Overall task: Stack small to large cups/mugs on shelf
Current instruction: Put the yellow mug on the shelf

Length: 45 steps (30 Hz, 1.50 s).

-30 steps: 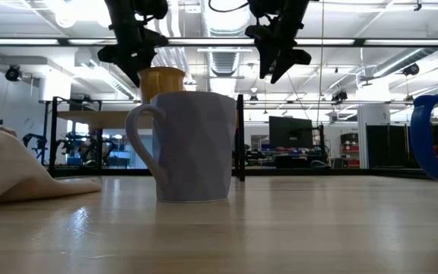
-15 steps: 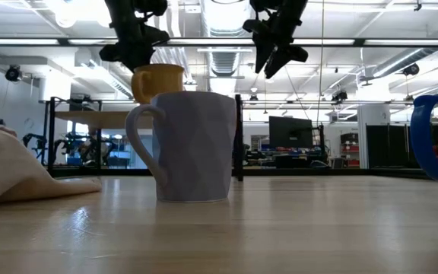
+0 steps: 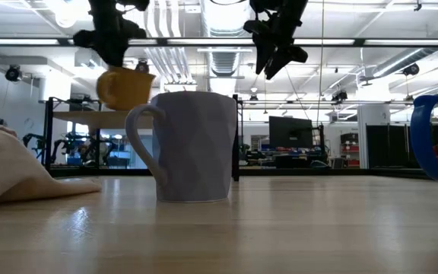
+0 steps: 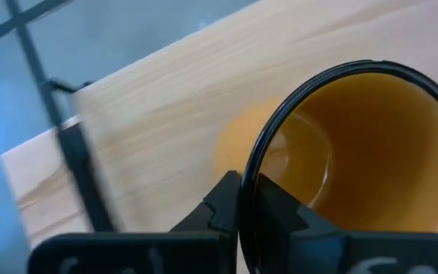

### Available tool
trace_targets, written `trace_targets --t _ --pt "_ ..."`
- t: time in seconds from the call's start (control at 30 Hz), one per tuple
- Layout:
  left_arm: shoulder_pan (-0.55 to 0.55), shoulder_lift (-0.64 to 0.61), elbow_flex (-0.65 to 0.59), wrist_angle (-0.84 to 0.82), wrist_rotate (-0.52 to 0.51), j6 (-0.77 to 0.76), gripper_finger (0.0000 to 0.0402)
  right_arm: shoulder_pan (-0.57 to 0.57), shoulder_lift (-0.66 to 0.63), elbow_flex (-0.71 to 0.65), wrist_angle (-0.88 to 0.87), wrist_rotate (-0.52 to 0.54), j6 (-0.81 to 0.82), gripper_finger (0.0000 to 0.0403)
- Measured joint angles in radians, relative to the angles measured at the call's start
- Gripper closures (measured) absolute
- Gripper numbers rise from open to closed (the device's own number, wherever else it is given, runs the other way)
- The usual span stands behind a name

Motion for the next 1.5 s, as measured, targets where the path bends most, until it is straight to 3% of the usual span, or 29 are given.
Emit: trace_targets --t 0.9,1.5 --pt "0.191 -0.132 -0.141 0.044 0.023 -0.011 0.0399 0.052 0.000 0.000 0.009 -0.002 -0.008 0.0232" --pt "0.216 -0.138 -0.143 0.064 0.061 -0.010 0.0399 0.085 0.000 0.000 0.015 0.001 0.006 0.0232"
